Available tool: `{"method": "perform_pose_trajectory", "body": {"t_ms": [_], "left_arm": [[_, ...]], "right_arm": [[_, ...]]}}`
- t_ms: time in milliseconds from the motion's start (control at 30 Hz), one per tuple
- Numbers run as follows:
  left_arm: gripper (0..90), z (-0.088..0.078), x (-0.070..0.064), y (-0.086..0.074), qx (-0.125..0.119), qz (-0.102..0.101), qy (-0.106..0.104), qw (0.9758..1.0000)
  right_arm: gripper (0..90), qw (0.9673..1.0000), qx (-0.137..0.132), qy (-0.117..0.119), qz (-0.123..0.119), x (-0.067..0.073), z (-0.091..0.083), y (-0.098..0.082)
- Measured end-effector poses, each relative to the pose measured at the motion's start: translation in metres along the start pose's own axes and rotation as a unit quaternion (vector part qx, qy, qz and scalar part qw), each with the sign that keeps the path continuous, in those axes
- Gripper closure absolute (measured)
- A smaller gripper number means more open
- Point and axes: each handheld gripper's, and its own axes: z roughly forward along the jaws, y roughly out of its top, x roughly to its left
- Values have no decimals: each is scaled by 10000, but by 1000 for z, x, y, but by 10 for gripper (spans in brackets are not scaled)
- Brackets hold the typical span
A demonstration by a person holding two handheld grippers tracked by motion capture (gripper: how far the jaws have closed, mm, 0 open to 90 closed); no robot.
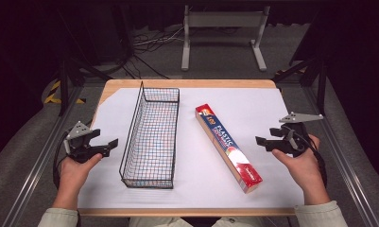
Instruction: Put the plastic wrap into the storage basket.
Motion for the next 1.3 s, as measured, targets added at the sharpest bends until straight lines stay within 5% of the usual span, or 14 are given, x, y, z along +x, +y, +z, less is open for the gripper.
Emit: {"method": "perform_pose_trajectory", "body": {"t_ms": [200, 367, 567, 833, 1067, 1300], "left_arm": [[193, -4, 1, 3, 115, 118, 108, 9998], [186, -4, 2, 3, 221, -8, 191, 9996], [144, -1, 2, 2, 346, 39, 332, 9988], [151, -5, -1, 4, 90, 183, 551, 9983], [103, -3, -3, 5, 200, 132, 311, 9992], [85, -2, -4, 5, 183, 131, 332, 9992]], "right_arm": [[306, 9995, 203, 151, -168, 16, 2, 6], [277, 9989, 387, 67, -266, 30, 12, 8], [252, 9986, 491, 133, -122, 40, 31, 7], [247, 9964, 816, 103, -187, 54, 59, 2], [199, 9937, 1103, 152, -125, 61, 80, -6], [177, 9905, 1365, 22, -191, 65, 94, -13]]}}
